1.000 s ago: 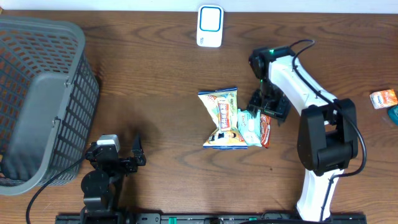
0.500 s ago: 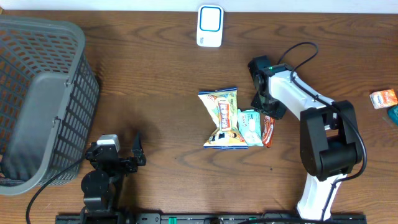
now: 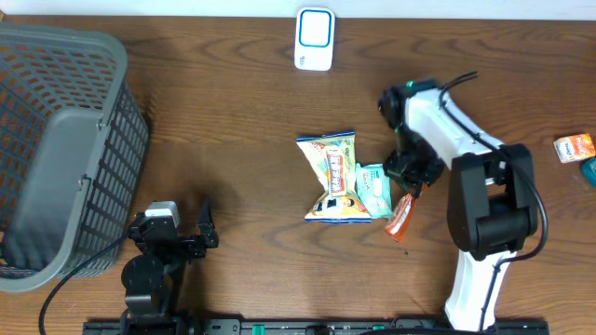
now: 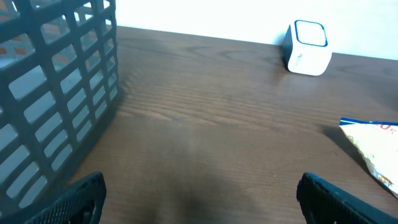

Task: Scan the item barcode
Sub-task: 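Reach the right gripper to the red snack bar and grasp it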

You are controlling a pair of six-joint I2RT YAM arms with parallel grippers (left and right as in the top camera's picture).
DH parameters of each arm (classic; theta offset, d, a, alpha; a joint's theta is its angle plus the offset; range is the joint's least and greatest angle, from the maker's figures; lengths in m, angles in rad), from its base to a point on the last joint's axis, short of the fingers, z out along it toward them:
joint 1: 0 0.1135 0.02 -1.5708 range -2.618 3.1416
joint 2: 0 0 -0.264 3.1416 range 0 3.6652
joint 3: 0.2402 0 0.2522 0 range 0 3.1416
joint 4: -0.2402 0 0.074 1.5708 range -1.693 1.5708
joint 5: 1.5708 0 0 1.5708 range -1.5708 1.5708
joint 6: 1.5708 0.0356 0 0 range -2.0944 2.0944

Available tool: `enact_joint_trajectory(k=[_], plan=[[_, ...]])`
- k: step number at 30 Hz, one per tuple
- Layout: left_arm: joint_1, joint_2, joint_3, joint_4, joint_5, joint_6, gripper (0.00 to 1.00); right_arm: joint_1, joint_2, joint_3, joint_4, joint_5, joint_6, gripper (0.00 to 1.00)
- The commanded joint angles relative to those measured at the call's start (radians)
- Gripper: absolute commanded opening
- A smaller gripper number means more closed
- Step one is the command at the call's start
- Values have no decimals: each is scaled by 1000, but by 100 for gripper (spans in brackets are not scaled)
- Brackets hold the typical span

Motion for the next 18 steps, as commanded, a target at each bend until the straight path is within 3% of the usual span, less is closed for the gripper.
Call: enact_joint_trajectory(k=[1,5,13,18], plan=[[3,-2,-14,-25,13,17,98,-29,-3,82,-100,-211,135,2],[3,-2,-14,-25,13,17,98,-63,-3,91,-212,-312,337,1],[3,-2,-14,-25,13,17,98,-89,-3,77,-211,-445,907,2],[3,-2,-14,-25,13,17,98,-84,-3,77,-200,-479,970,2]])
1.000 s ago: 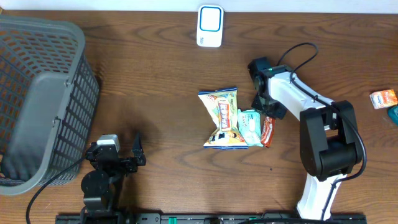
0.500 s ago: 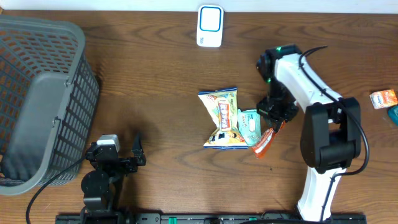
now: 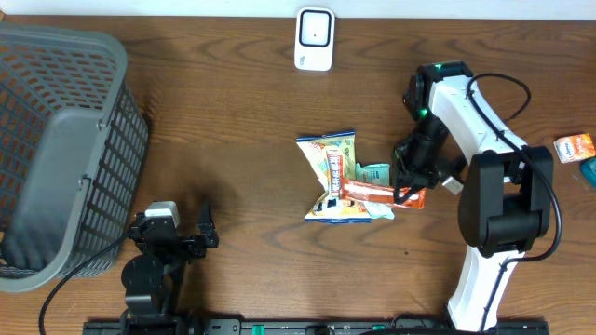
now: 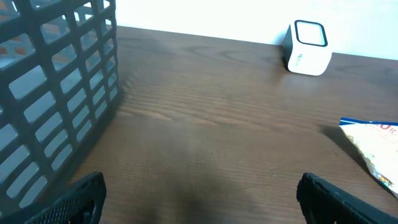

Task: Scan the item barcode
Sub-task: 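Reach the right gripper to the red snack bar and grasp it, then lift the red snack bar and hold it at the scanner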

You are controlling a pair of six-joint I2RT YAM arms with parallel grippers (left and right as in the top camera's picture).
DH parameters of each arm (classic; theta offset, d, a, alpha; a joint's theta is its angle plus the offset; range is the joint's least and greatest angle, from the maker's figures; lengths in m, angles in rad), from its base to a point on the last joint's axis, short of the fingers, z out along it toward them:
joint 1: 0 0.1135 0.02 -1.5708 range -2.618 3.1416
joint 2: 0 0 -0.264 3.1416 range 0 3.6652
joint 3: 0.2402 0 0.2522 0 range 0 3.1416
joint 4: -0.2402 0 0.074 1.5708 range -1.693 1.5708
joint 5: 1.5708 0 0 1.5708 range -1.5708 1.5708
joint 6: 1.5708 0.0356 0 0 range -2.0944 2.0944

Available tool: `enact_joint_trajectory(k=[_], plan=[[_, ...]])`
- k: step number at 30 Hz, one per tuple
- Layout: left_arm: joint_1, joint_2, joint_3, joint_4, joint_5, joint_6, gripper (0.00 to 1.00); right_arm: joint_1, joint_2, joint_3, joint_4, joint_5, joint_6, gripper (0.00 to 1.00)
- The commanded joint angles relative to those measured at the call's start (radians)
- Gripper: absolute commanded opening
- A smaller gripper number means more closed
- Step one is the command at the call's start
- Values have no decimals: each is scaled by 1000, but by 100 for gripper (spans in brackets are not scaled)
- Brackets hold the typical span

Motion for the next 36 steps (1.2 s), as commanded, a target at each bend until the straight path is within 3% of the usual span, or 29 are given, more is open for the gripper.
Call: enact_joint_trajectory(k=[1,12,20,25,31,36], plan=[[3,-2,-14,-25,13,17,98,6,-3,-1,3,-55,143,1],[3,-2,-14,-25,13,17,98,5,-3,-1,7,-58,114,2],[3,-2,-14,-25,13,17,98,-6,-3,0,88,-118,-257,1],[3,-2,-14,-25,13,17,98,-5,-3,1,283,-117,-477,2],[3,-2,-14,-25,13,17,98,-2,-40,1,422,-176,-489,1],[3,-2,-14,-25,13,17,98,3,-89,1,644,-147,-486,1]])
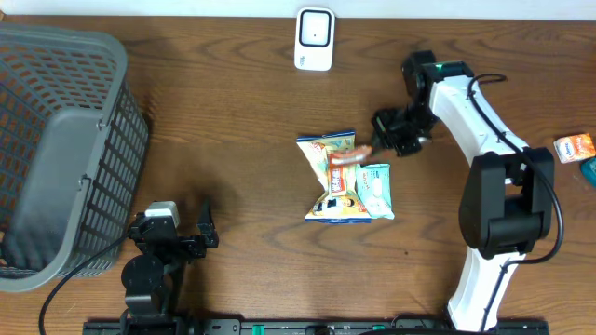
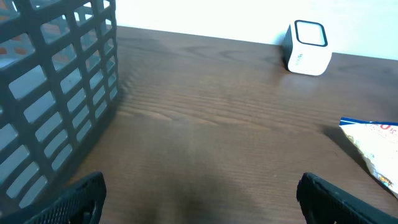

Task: Scan the item barcode
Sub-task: 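Lift the red snack bar and hold it at the scanner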

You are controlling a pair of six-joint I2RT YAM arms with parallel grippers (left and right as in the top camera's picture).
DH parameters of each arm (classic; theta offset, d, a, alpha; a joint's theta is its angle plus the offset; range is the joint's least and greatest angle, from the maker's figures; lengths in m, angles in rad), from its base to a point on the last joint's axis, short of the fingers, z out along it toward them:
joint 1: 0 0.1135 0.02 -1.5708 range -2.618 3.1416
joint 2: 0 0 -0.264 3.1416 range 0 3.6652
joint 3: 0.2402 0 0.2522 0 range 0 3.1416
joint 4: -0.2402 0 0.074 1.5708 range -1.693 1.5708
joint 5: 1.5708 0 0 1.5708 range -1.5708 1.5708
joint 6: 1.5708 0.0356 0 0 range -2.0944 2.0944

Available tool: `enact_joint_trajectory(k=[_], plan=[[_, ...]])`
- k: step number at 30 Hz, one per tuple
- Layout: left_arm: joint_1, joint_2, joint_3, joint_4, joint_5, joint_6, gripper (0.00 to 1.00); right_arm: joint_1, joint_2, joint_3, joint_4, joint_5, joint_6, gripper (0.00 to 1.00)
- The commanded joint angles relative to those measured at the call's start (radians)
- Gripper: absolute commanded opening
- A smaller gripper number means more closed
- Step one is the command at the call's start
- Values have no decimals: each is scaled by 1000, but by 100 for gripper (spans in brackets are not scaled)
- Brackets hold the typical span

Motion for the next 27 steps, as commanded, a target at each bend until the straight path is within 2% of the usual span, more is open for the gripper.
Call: enact_joint_trajectory(k=[1,3,9,19,23,27], plan=[[3,-2,-14,-25,13,17,98,6,-71,2,140,18,-23,1],[3,-2,-14,-25,13,17,98,28,-63,-3,314,88,-55,1],[3,-2,-14,-25,13,17,98,68,-61,-3,483,90,-47,1],[3,-2,-14,-25,13,17,98,129,-61,-17,776,264,-63,1],[3,-2,-14,-25,13,17,98,146,-48,-21,963,360,-65,1],[3,-2,-14,-25,13,17,98,164,-18,-21,1040,461,-31,1]])
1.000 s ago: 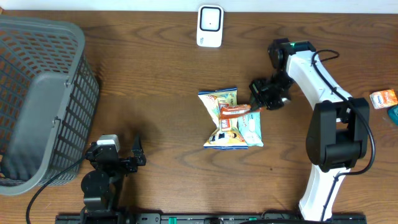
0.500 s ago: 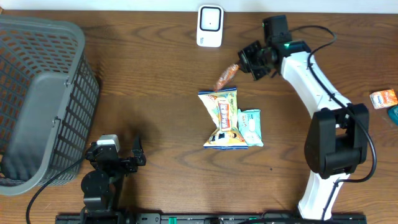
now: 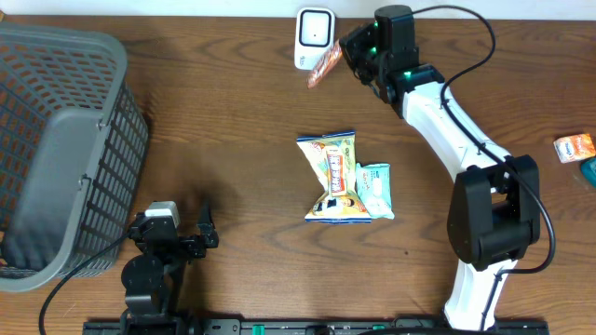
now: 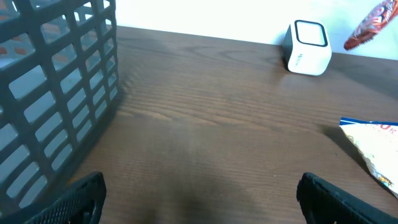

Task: Scan the item barcode
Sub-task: 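Lift the red snack bar and hold it at the scanner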

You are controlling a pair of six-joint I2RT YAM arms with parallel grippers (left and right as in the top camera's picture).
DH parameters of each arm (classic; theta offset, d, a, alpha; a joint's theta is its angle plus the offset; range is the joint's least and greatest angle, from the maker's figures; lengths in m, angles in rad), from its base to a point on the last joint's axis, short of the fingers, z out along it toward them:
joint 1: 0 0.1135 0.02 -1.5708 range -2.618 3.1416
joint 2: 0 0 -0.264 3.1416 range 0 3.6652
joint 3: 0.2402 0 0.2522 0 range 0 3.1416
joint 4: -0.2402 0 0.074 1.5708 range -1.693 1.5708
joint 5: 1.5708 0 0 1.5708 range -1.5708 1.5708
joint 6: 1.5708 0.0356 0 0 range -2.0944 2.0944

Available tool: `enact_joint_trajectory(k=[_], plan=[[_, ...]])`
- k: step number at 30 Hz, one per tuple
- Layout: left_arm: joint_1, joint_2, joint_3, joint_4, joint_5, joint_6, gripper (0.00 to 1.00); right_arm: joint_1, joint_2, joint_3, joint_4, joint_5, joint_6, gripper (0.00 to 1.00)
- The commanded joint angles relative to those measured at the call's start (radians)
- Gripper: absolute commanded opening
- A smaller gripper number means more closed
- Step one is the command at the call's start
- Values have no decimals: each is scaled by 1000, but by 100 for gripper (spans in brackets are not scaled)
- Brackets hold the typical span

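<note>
My right gripper (image 3: 346, 51) is shut on a thin orange-red snack packet (image 3: 324, 68), holding it in the air just right of the white barcode scanner (image 3: 315, 39) at the table's back edge. In the left wrist view the packet (image 4: 369, 25) hangs to the right of the scanner (image 4: 307, 48). My left gripper (image 3: 191, 233) rests open near the front left, its dark fingertips (image 4: 84, 198) wide apart over bare wood with nothing between them.
A dark mesh basket (image 3: 56, 149) fills the left side. A yellow snack bag (image 3: 329, 177) and a teal packet (image 3: 375, 189) lie mid-table. An orange packet (image 3: 575, 147) and a teal item (image 3: 589, 171) sit at the right edge.
My right gripper has moved from just right of the yellow bag to the back of the table beside the scanner, with the orange-red packet still in it. The left arm has not moved.
My right gripper was down at the orange-red packet lying right of the teal packet. Then the packet lay over the pile in its grip. Then it was raised near the yellow bag's top corner, and now it is next to the scanner. The left gripper stayed open throughout.
</note>
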Motion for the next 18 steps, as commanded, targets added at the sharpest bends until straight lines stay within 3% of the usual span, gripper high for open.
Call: enact_joint_trajectory(k=[1,5,8,18], plan=[[3,-2,-14,-25,13,17,98,22,34,-5,48,138,50,1],[3,-2,-14,-25,13,17,98,21,113,-5,342,84,19,1],[3,-2,-14,-25,13,17,98,10,223,-5,671,31,13,1],[3,-2,-14,-25,13,17,98,-48,501,0,1138,39,-54,1]])
